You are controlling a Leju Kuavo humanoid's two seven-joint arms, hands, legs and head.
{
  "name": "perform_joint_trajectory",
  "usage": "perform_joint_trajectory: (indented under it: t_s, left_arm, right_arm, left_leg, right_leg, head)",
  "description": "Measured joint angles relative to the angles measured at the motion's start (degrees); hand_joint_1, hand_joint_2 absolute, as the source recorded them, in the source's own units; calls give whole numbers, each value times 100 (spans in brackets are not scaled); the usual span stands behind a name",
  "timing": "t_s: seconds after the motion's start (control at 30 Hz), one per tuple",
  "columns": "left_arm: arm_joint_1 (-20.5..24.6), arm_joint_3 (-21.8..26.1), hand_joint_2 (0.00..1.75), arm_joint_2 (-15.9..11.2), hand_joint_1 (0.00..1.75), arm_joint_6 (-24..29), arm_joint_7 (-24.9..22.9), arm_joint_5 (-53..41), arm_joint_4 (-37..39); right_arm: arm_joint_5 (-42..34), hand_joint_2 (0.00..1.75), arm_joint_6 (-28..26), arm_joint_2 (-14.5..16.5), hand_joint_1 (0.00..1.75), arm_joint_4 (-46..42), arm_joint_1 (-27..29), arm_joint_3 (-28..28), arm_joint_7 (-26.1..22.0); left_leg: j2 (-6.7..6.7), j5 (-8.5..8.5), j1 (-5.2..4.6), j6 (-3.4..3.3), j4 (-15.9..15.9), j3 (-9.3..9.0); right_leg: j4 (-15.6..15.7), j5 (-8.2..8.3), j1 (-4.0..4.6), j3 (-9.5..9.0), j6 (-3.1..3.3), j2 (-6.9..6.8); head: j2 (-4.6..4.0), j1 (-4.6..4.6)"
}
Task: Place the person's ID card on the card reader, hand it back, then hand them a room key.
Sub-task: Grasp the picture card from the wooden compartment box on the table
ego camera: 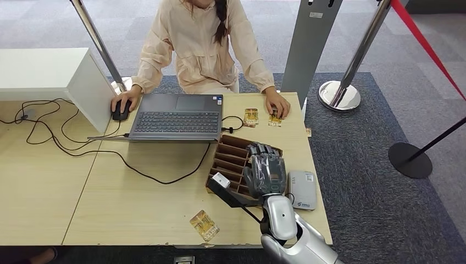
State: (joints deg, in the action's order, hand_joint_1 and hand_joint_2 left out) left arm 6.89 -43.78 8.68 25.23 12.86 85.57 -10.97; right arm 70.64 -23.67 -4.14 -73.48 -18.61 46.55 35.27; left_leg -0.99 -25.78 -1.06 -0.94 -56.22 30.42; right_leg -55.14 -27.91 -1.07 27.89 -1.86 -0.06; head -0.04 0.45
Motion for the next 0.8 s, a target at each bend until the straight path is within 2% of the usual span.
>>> perform_joint_trajectory:
  t_s: [0.8]
  left_arm:
    - [9, 1, 0, -2, 0, -176, 126, 138, 15]
  right_arm:
    - [-218, 175, 89, 47, 70, 367, -123, 42, 110]
  left_leg:
    - [-3, 0, -2, -1, 0, 1]
  right_leg:
    - [0, -1, -2, 0, -1, 0]
  head:
    - [0, -1]
